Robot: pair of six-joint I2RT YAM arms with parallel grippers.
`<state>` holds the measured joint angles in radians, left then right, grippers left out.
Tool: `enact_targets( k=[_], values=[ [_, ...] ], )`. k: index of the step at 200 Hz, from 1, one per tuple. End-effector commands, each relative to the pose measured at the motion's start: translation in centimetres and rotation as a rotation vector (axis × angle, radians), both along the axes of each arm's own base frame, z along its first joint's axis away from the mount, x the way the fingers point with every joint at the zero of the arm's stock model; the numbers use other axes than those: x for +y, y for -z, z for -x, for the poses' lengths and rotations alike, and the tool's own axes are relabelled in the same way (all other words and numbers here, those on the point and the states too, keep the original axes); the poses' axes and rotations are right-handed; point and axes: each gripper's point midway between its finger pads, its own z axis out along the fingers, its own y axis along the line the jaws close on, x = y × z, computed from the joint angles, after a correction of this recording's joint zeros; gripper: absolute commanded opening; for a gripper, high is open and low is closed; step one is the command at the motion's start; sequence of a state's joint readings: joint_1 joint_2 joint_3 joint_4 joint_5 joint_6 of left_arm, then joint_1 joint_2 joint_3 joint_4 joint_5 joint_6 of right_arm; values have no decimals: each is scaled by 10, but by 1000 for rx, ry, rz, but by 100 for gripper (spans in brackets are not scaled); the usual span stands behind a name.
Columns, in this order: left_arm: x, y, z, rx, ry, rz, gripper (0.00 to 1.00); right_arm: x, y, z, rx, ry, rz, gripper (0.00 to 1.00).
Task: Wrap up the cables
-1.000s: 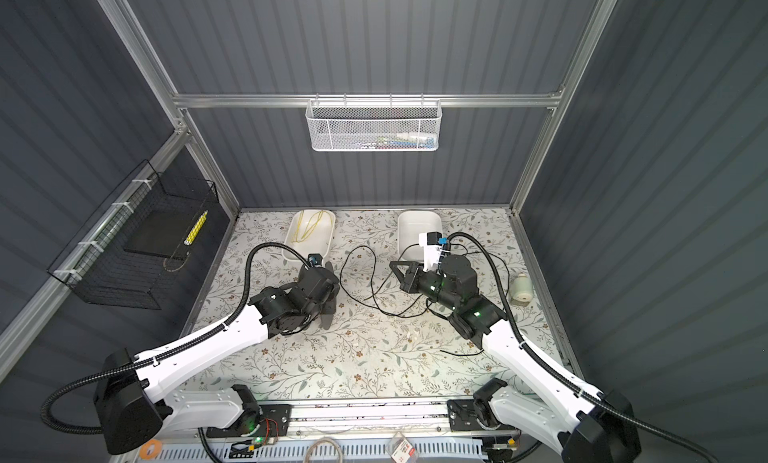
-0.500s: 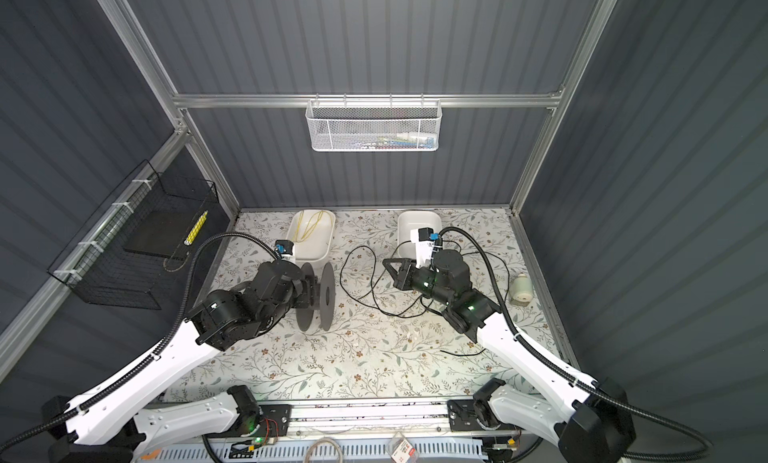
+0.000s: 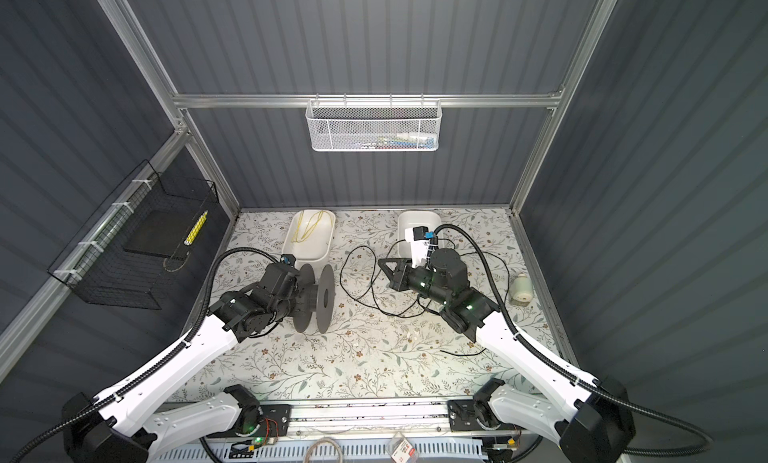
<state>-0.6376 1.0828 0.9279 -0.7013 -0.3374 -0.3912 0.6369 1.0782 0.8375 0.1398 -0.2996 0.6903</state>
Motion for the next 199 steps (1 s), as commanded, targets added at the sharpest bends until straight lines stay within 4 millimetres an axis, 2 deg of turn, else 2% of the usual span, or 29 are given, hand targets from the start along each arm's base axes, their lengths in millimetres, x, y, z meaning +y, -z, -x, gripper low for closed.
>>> enact_targets(
  k=[1,8,46,71,103,138,141,152,173,199],
  values=[
    [-8,-1,-2,-13,69,3,24,1,-9,4,-27,-16,3,0],
    [-8,-2,-2,-16,73,1,19,1,-9,4,-28,-18,4,0],
    [-4,-5,7,-1,99,-20,7,6,-12,3,-29,-34,4,0],
    [-9,6,11,71,143,-44,0,11,-14,3,-31,-45,4,0],
    [-29,24,16,160,203,6,0,15,-16,3,-36,-53,4,0],
    [-66,18,26,136,307,62,0,17,-21,6,-48,-66,8,0],
    [-69,19,27,138,322,58,0,21,-13,2,-32,-68,24,0],
    [-78,22,32,155,365,43,0,26,-11,1,-35,-79,43,0],
    [-81,29,34,194,395,17,0,35,-7,-4,-56,-101,101,0],
    [-81,28,35,201,405,6,1,46,2,-12,-53,-126,156,0]
  ],
)
